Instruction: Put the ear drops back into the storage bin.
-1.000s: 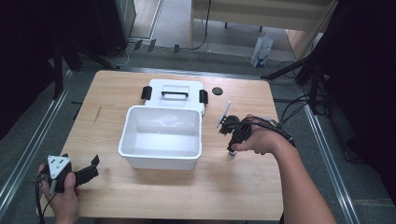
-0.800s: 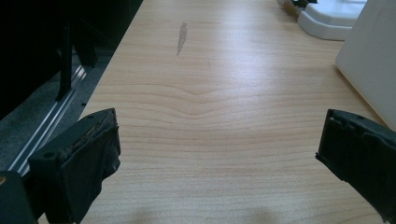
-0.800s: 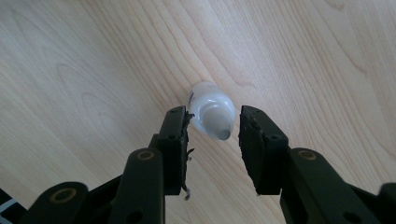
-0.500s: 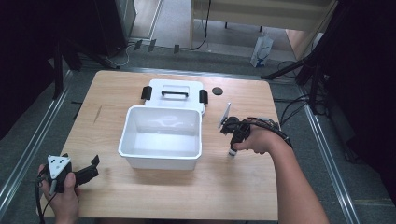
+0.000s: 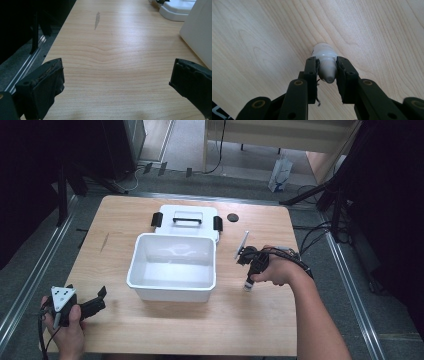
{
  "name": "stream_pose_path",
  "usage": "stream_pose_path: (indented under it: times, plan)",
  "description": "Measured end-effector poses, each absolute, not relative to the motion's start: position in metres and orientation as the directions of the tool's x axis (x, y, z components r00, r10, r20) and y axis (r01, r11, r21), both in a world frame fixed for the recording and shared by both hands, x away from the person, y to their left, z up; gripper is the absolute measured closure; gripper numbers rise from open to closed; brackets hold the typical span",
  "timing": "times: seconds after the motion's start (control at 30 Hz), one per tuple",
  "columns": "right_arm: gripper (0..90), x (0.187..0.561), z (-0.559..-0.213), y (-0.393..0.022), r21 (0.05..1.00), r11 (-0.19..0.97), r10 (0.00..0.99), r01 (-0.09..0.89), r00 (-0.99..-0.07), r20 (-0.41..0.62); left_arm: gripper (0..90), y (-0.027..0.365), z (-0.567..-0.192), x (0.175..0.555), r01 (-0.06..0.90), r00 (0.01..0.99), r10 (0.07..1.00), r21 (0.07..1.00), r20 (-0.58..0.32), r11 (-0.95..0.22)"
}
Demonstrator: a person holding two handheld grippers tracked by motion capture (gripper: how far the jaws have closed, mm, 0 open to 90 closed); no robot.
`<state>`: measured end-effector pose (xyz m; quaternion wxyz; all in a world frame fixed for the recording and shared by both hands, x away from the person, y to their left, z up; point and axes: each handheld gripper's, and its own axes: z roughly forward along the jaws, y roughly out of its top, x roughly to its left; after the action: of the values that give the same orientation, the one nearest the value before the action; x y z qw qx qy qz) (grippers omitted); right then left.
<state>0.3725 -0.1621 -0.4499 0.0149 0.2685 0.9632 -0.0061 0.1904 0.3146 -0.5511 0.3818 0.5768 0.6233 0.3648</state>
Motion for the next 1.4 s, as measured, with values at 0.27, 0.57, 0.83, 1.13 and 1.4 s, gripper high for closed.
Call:
stream_pose_path:
  times: [0.27,0.57,0.83,1.13,1.4]
  plan:
    - [72.1,0.37,-0.423,-0.161,0.031,0.872,0.49,0.489,-0.871,-0.046,0.0,0.315,-0.551,0.19,0.44,-0.043,0.997,0.895,-0.058,0.071]
    - [72.1,0.368,-0.384,-0.147,0.069,0.886,0.462,0.459,-0.885,-0.057,0.0,0.315,-0.551,0.191,0.439,-0.046,0.997,0.895,-0.063,0.077]
    - [72.2,0.369,-0.342,-0.126,0.095,0.896,0.441,0.434,-0.894,-0.077,0.0,0.315,-0.551,0.191,0.439,-0.045,0.997,0.895,-0.066,0.079]
    - [72.2,0.372,-0.308,-0.101,0.133,0.908,0.41,0.398,-0.908,-0.087,0.0,0.315,-0.551,0.19,0.44,-0.041,0.997,0.895,-0.059,0.071]
    - [72.2,0.371,-0.295,-0.074,0.144,0.923,0.371,0.357,-0.925,-0.086,0.0,0.315,-0.551,0.191,0.438,-0.042,0.997,0.896,-0.064,0.076]
